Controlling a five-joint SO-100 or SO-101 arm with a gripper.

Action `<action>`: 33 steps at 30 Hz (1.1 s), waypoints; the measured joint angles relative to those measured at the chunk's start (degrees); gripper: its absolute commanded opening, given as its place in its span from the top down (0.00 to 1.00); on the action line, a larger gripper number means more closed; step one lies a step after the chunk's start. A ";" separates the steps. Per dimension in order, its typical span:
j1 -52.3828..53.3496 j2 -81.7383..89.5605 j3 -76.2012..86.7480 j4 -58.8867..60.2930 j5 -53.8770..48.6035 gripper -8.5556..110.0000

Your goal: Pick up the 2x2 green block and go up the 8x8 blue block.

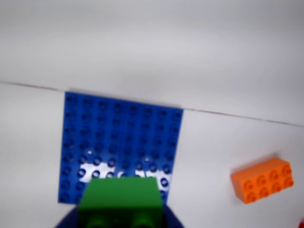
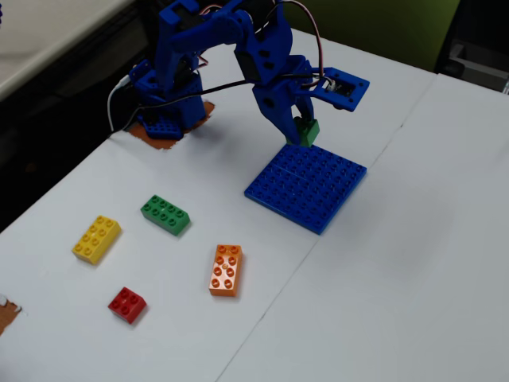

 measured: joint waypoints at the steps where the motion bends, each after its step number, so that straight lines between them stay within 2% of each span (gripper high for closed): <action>1: -0.53 0.00 0.18 0.00 0.35 0.92; 11: -7.03 0.62 2.90 0.18 3.25 0.92; 18: -9.58 4.48 10.37 -1.23 3.96 0.92; 33: -2.64 4.92 13.71 -10.46 3.96 0.92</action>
